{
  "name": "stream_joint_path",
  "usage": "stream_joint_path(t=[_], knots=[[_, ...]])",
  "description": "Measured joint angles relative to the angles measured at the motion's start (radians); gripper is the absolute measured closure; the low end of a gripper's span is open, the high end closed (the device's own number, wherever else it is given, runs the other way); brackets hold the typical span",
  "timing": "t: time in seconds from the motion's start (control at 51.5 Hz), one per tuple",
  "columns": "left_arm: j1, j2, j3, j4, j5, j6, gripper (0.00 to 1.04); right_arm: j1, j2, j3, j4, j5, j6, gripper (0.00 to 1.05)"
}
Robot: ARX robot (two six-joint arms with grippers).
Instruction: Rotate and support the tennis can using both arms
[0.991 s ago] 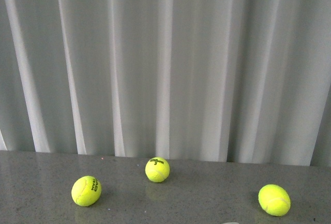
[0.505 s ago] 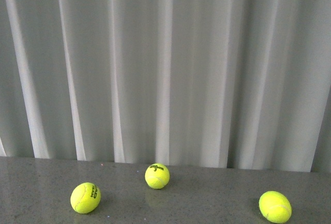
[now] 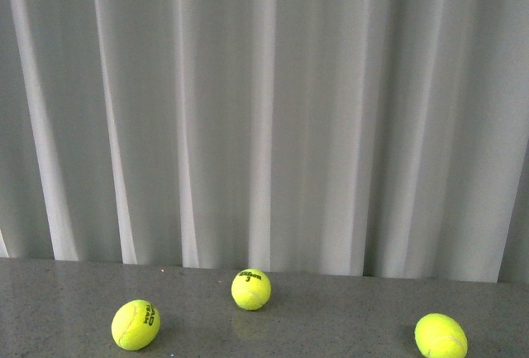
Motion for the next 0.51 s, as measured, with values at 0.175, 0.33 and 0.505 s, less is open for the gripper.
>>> stream_joint_path(t=[0.175,0.33,0.505], knots=[[0.0,0.0,0.0,0.0,0.0,0.0,0.07,0.0,0.0,0.0,0.0,0.0,0.0,0.46],[0.0,0.0,0.0,0.0,0.0,0.0,0.07,0.0,0.0,0.0,0.0,0.0,0.0,0.19],[0.0,0.0,0.0,0.0,0.0,0.0,0.07,0.0,0.0,0.0,0.0,0.0,0.0,0.08]])
